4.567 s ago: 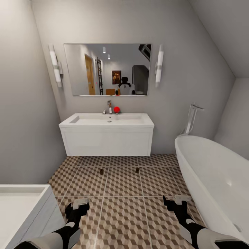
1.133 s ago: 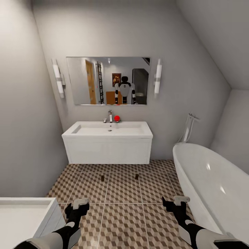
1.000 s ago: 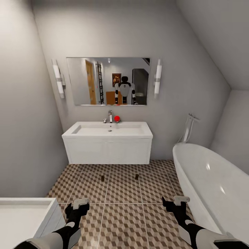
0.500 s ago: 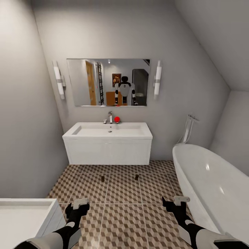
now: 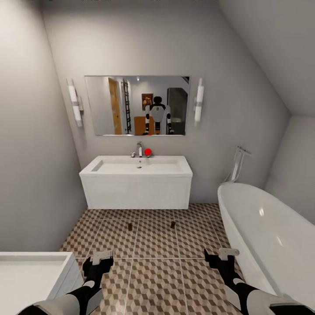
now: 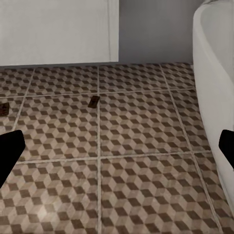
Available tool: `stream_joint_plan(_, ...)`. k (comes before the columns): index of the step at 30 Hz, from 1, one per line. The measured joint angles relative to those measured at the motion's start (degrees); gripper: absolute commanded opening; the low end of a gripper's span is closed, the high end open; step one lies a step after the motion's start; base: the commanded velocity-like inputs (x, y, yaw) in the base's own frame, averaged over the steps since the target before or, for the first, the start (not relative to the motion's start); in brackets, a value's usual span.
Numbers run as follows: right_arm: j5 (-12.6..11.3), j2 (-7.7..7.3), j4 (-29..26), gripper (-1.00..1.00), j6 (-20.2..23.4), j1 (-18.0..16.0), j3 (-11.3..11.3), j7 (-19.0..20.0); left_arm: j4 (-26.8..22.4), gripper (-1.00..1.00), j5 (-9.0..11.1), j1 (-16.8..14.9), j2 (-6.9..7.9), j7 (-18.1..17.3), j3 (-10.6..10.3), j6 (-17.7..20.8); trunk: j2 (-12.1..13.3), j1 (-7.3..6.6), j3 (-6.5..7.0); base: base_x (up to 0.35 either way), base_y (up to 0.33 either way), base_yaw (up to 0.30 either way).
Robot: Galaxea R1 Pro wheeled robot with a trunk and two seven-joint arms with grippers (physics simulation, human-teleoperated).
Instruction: Take the four mousetraps from the cabinet in the bathroom and place them on the bathroom floor. Make sure all four end up on the same floor surface, and ensure that at least two of them are either under or directly next to the same bathroom sink.
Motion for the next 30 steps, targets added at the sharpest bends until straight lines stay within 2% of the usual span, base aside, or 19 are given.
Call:
stream_joint_plan(10, 0.0, 0.11, 0.0, 1.00, 0.0, 0.0, 0.0, 0.0, 0.0, 1.00, 0.0, 0.0, 0.00, 0.0, 0.1, 0.0, 4.0, -2.20, 2.16, 0.000, 0.000, -0.174)
stream_joint_plan(30, 0.0, 0.12, 0.0, 1.00, -0.1, 0.0, 0.0, 0.0, 0.0, 1.00, 0.0, 0.0, 0.02, 0.0, 0.1, 0.0, 12.0, -6.59, 6.39, 0.000, 0.000, -0.257)
